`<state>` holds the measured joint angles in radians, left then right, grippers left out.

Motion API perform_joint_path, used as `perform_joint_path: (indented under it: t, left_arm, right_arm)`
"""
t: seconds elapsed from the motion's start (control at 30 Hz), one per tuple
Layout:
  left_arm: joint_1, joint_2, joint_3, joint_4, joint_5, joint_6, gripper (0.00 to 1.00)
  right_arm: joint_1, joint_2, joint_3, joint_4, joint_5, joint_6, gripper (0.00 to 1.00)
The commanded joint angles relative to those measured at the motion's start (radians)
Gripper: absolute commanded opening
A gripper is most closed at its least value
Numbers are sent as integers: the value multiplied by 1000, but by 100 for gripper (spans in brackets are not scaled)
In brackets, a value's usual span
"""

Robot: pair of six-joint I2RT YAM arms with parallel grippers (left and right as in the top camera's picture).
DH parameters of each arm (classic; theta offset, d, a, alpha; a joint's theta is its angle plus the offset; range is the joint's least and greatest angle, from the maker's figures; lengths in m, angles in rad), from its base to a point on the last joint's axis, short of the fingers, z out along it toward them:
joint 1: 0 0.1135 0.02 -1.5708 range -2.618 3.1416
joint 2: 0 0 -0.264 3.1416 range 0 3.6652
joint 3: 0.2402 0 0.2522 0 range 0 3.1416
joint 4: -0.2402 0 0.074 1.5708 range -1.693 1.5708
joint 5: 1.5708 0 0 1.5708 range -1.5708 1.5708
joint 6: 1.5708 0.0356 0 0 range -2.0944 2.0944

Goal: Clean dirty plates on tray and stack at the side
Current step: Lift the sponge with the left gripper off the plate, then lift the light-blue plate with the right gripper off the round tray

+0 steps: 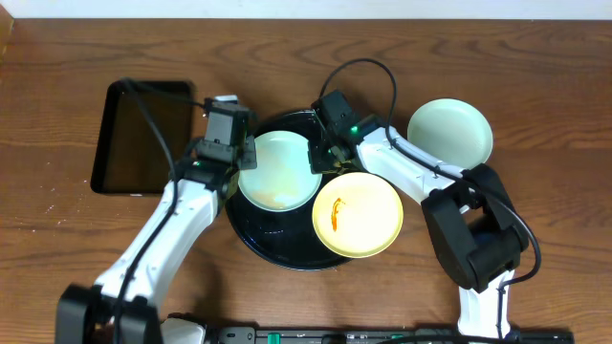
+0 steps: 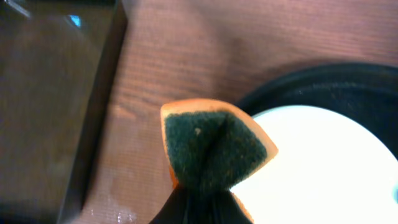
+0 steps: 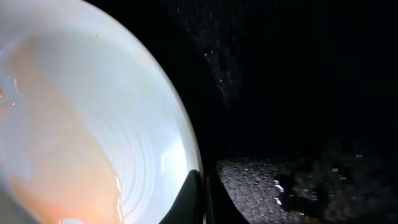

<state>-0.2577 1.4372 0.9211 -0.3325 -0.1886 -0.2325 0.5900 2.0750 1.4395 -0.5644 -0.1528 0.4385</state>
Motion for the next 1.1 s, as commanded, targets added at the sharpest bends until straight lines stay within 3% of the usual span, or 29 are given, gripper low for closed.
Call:
perform_joint_path:
  t: [0.0, 0.23, 0.4, 0.63, 0.93, 1.07]
  left_arm:
    - [5, -39, -2, -72, 47, -93, 8]
    - [5, -34, -3, -191, 74, -140, 7]
    - [4, -32, -5, -179, 161, -140, 8]
    - [4, -32, -6, -179, 164, -140, 8]
    - [4, -32, -8, -179, 163, -140, 8]
    - [4, -32, -8, -180, 163, -140, 8]
  right_arm:
    - [-31, -29, 68, -15, 53, -80, 1]
    - [-39, -85, 164, -117, 164, -145, 1]
    - [-39, -117, 214, -191, 260, -168, 1]
    - [-39, -180, 252, -254, 416, -202, 1]
    - [-39, -309, 255, -249, 436, -272, 1]
    - [-45, -287, 254, -282, 382, -267, 15]
